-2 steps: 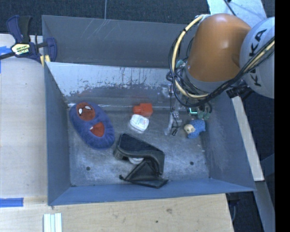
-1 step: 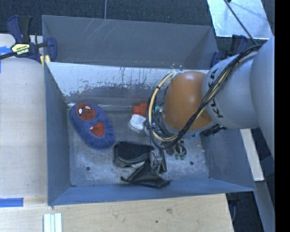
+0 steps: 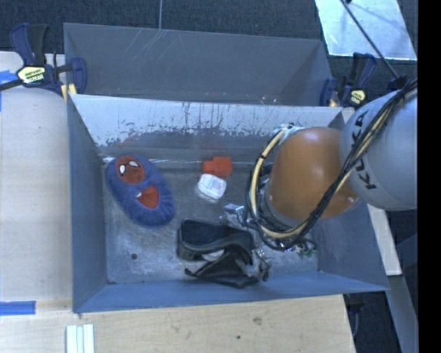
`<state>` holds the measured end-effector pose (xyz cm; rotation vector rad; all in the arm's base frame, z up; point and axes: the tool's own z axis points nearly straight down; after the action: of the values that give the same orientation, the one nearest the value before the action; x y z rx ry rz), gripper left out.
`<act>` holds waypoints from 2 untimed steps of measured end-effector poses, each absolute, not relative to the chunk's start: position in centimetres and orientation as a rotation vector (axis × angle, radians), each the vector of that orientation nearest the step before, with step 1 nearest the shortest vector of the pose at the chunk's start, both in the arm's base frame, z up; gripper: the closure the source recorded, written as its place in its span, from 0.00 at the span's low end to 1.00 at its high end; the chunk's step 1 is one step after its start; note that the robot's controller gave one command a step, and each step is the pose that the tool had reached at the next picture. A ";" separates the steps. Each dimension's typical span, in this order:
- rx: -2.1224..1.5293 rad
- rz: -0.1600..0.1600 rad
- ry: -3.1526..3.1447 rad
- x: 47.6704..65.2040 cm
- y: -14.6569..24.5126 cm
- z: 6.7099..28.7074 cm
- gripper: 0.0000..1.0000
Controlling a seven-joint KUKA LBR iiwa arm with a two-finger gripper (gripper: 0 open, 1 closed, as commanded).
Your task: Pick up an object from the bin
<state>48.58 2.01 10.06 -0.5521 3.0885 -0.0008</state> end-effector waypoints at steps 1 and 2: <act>-0.501 -0.001 3.094 48.9 4.2 10.0 0.00; -0.347 0.000 3.123 50.0 3.9 6.9 0.00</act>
Offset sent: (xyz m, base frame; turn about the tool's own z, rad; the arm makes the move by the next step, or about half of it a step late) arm 0.0013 0.0216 -0.0006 0.0327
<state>49.96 3.95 6.91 -0.3466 3.1232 0.0000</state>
